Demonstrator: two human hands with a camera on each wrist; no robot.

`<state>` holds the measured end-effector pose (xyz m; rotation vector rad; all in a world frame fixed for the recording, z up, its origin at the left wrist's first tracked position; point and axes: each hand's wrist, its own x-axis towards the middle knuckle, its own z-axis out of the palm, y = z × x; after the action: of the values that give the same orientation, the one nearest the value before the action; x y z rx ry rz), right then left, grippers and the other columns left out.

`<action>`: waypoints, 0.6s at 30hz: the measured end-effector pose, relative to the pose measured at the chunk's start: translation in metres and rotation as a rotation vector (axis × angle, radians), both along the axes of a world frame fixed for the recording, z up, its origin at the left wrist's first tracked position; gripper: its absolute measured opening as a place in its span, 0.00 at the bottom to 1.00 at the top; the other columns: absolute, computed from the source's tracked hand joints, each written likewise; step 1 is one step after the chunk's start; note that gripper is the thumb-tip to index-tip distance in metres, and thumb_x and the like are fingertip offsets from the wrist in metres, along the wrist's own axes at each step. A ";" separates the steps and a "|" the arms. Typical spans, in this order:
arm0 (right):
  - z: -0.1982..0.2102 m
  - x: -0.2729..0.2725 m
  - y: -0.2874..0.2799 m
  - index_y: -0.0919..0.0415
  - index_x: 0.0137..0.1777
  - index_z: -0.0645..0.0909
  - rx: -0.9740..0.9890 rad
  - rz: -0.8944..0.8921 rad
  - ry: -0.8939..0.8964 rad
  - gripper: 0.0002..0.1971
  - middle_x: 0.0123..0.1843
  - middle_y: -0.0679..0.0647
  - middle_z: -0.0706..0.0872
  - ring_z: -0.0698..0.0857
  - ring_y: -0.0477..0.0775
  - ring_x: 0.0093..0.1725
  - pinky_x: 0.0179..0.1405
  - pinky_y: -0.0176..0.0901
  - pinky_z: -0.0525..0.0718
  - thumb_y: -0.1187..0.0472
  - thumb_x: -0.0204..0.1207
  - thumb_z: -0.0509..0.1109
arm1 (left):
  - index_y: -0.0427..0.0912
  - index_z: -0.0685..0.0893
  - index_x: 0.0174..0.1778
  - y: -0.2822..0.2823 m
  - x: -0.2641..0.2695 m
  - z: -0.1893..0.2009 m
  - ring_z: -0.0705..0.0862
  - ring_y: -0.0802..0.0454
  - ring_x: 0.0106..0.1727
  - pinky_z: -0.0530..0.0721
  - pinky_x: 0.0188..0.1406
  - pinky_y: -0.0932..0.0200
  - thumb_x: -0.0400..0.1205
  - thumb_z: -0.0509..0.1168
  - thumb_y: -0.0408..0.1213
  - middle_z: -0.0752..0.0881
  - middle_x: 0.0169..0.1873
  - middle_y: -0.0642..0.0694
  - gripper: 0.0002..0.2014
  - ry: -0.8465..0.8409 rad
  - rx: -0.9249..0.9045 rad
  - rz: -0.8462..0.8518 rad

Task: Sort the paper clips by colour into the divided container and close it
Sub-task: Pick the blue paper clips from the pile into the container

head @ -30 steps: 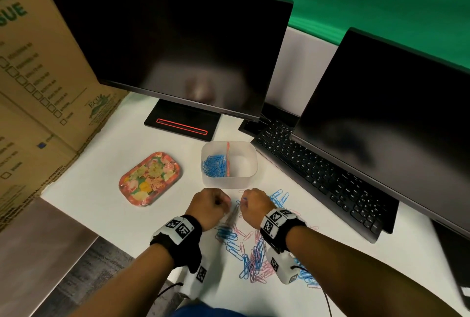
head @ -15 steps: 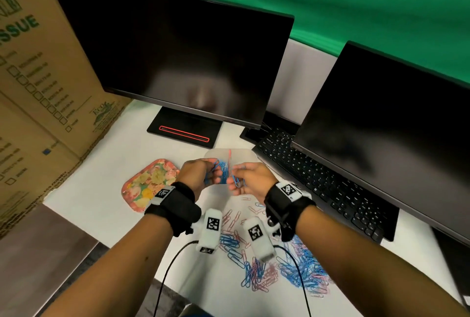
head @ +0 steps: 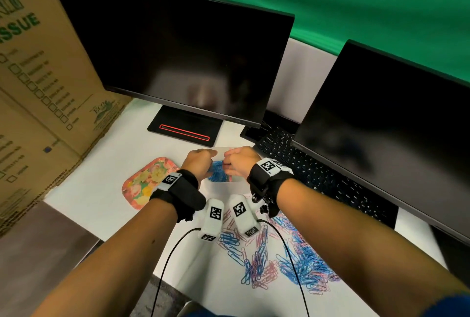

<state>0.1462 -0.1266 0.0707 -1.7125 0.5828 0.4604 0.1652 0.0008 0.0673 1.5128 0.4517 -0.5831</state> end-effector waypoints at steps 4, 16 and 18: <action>0.005 -0.024 -0.008 0.68 0.59 0.83 -0.049 0.027 -0.102 0.13 0.58 0.70 0.87 0.86 0.60 0.45 0.51 0.53 0.87 0.73 0.76 0.65 | 0.40 0.82 0.54 0.001 -0.006 0.000 0.82 0.46 0.47 0.82 0.49 0.53 0.82 0.62 0.31 0.84 0.46 0.41 0.07 -0.144 0.062 -0.067; -0.055 -0.154 -0.083 0.50 0.54 0.85 -0.731 0.563 -0.092 0.14 0.57 0.49 0.87 0.85 0.52 0.57 0.59 0.41 0.82 0.62 0.77 0.60 | 0.51 0.86 0.50 0.006 -0.094 -0.056 0.84 0.50 0.50 0.78 0.47 0.61 0.76 0.64 0.36 0.86 0.49 0.52 0.10 -0.656 0.764 -1.140; -0.062 -0.162 -0.084 0.51 0.60 0.83 -0.776 0.654 -0.125 0.15 0.62 0.51 0.83 0.81 0.54 0.63 0.62 0.41 0.78 0.62 0.79 0.59 | 0.51 0.85 0.54 0.004 -0.101 -0.067 0.83 0.48 0.56 0.79 0.51 0.59 0.76 0.65 0.38 0.84 0.54 0.50 0.12 -0.628 0.844 -1.225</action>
<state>-0.0155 -0.2107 0.0087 -2.6705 0.0738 0.6207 0.0644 0.0052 -0.0001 2.6191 -0.9300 -0.8175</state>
